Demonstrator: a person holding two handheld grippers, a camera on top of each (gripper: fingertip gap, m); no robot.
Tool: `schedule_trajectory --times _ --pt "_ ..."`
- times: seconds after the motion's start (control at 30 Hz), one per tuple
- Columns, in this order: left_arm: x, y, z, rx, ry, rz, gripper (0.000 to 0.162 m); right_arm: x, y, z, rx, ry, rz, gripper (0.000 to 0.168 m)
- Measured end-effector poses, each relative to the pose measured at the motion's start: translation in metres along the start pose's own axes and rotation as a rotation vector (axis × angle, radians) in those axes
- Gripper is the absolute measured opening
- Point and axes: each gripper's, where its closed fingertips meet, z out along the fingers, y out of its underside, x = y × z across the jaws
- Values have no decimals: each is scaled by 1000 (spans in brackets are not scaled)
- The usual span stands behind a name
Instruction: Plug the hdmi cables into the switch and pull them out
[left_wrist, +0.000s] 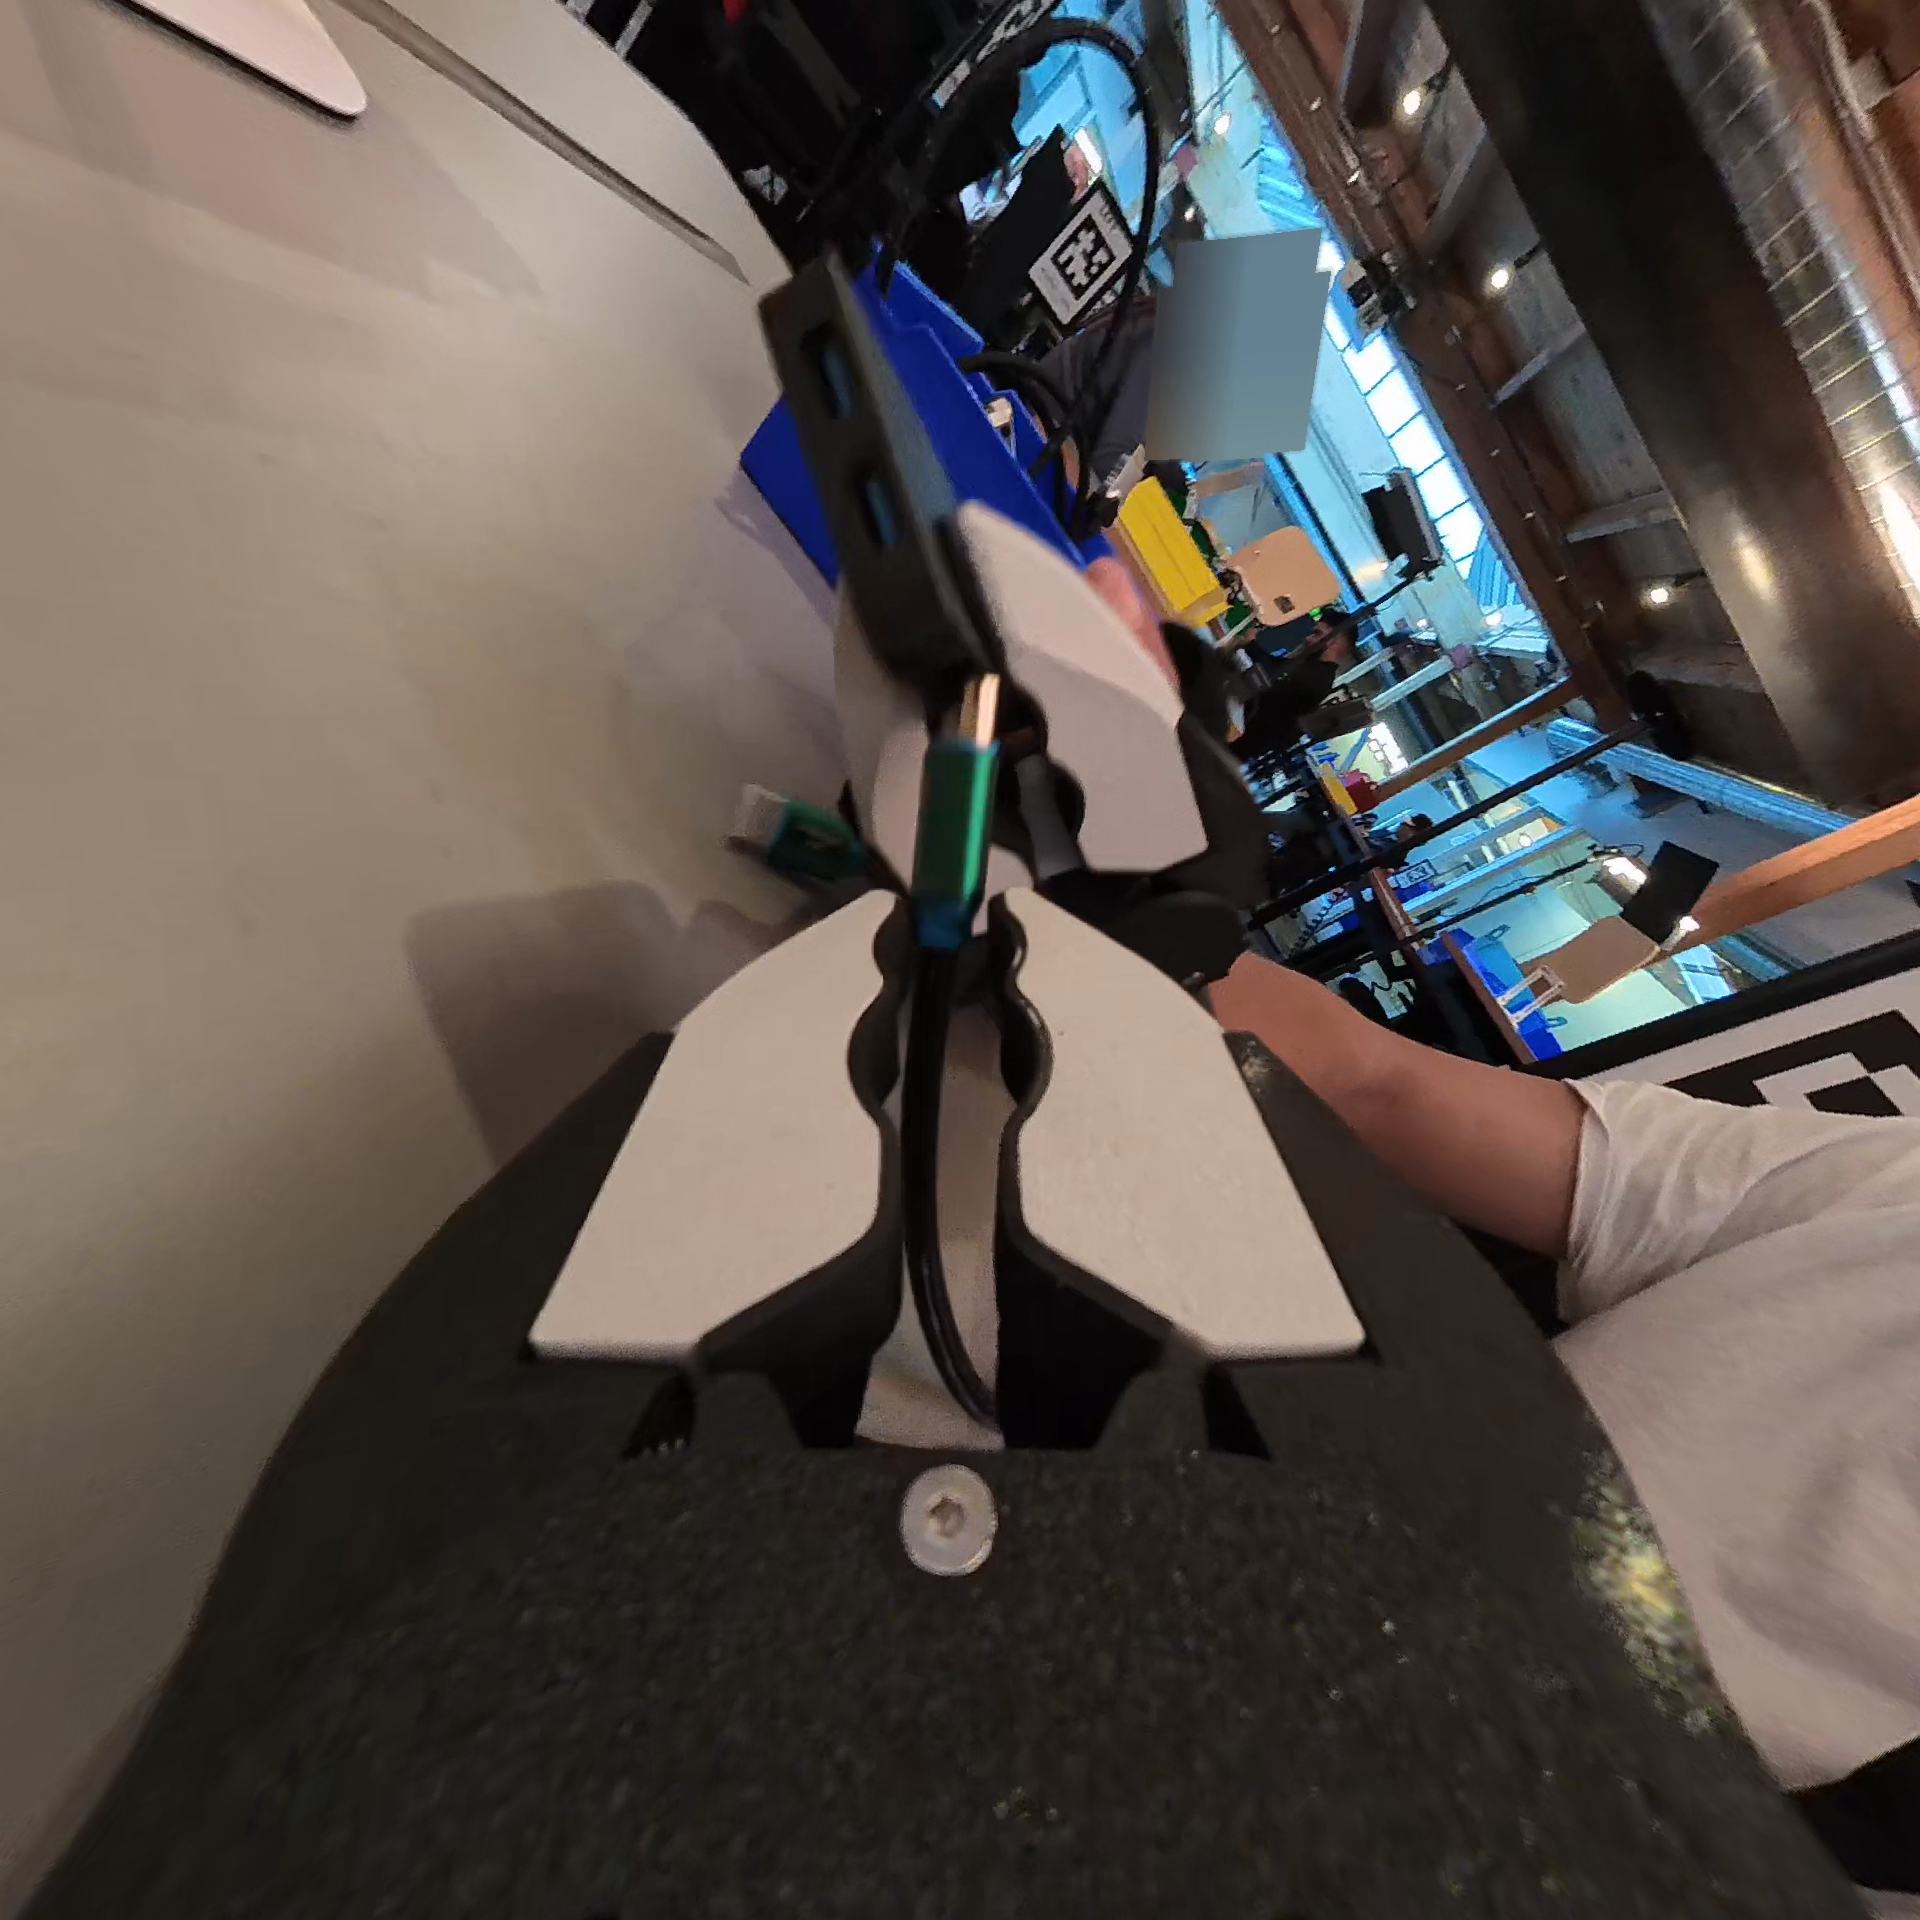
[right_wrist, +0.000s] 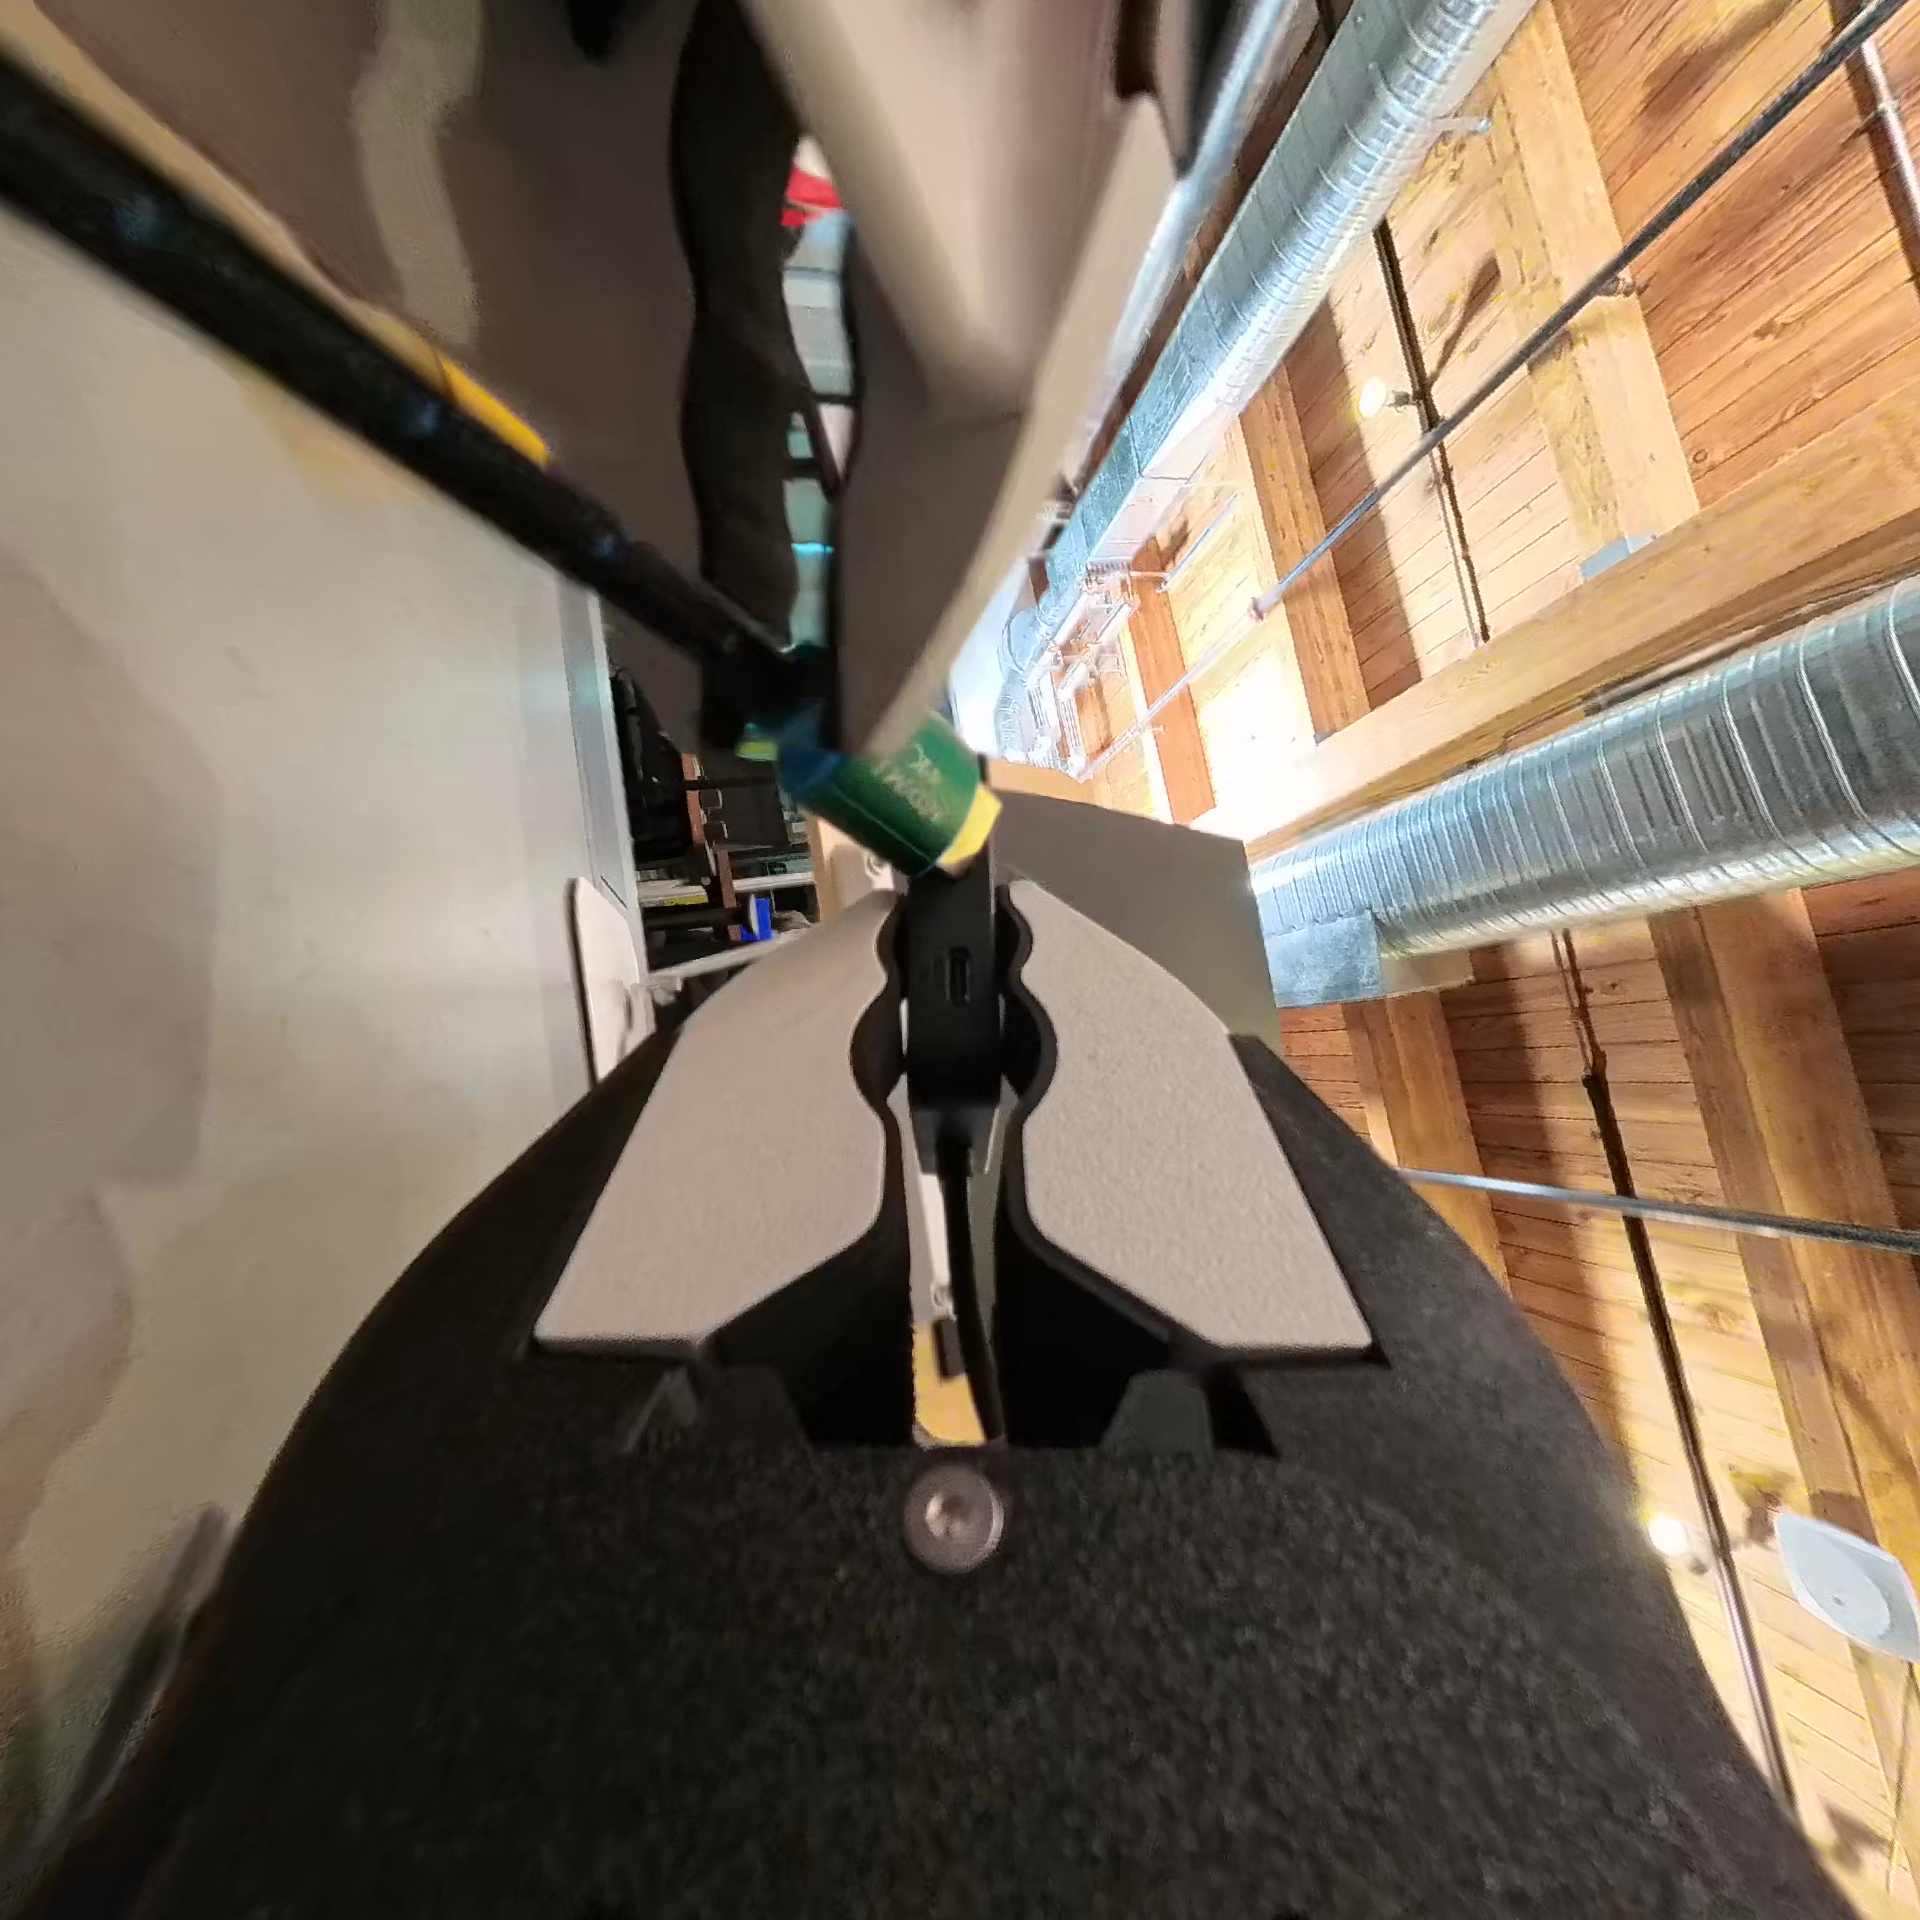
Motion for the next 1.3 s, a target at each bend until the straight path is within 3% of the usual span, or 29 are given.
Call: schedule_trajectory --times 0.1,0.3,0.53,1.3 --pt "2 0 4 -13 3 22 14 -6 -18 -4 62 -14 -32 13" --pt "-2 8 0 -82 -9 -33 13 -3 -15 -4 58 -12 10 13" --pt "29 12 2 -125 293 -248 13 7 -28 -10 138 40 -9 13" --pt "35 -4 -6 -36 410 -381 13 18 -28 -13 134 91 -11 13"
